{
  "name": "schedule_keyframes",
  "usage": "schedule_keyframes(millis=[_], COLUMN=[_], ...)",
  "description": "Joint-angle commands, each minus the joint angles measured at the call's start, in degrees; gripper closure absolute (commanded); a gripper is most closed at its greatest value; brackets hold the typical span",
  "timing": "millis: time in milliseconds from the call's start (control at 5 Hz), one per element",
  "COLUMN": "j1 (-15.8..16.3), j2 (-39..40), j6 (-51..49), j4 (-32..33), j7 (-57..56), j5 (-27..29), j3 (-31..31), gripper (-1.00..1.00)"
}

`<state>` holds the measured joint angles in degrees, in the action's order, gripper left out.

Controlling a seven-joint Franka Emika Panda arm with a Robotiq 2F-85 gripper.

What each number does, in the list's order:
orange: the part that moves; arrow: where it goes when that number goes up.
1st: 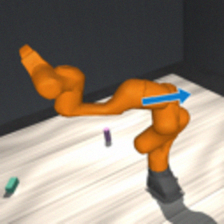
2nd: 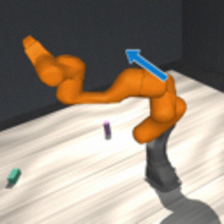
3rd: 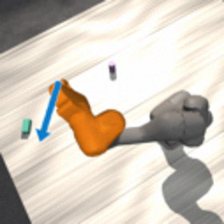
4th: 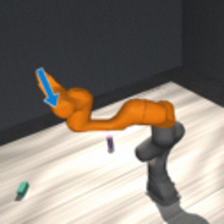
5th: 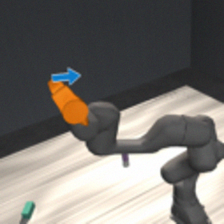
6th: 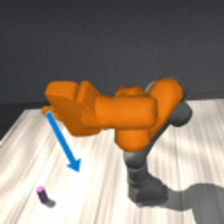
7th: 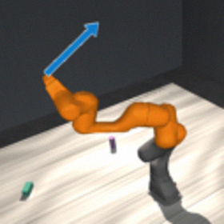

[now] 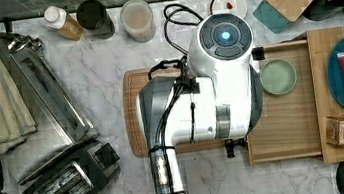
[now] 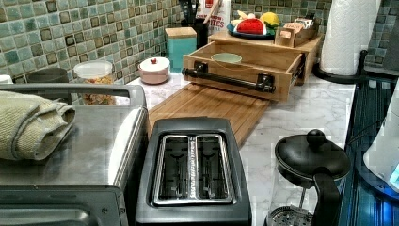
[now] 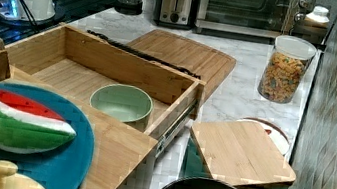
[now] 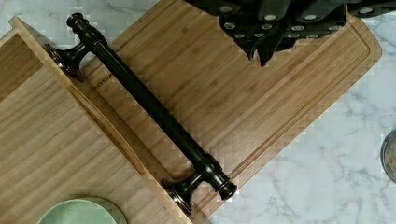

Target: Close the drawer.

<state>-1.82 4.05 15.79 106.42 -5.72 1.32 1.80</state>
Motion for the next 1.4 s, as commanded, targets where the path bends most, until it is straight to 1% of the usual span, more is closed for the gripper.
schedule_keyframes(millis=[200, 400, 600, 800, 1000, 1200, 1400], j1=[-0.17, 0.06, 0.95, 2.32, 3.97, 5.10, 6.05], j2=[0.00, -3.05, -5.73, -7.73, -10.33, -10.08, -7.57], j6=[0.01, 2.44, 4.67, 7.66, 12.16, 14.25, 14.45], j4=[0.64, 4.77, 8.69, 12.57, 17.61, 19.83, 19.95], j7=[0.00, -2.47, -7.70, -13.27, -16.49, -18.97, -19.69], j5=[0.01, 0.77, 1.08, 0.89, 0.06, -0.67, -5.18], j3=[0.16, -0.43, -1.39, -2.36, -4.21, -4.92, -5.22], gripper=[1.00, 1.00, 1.00, 1.00, 1.00, 1.00, 1.00])
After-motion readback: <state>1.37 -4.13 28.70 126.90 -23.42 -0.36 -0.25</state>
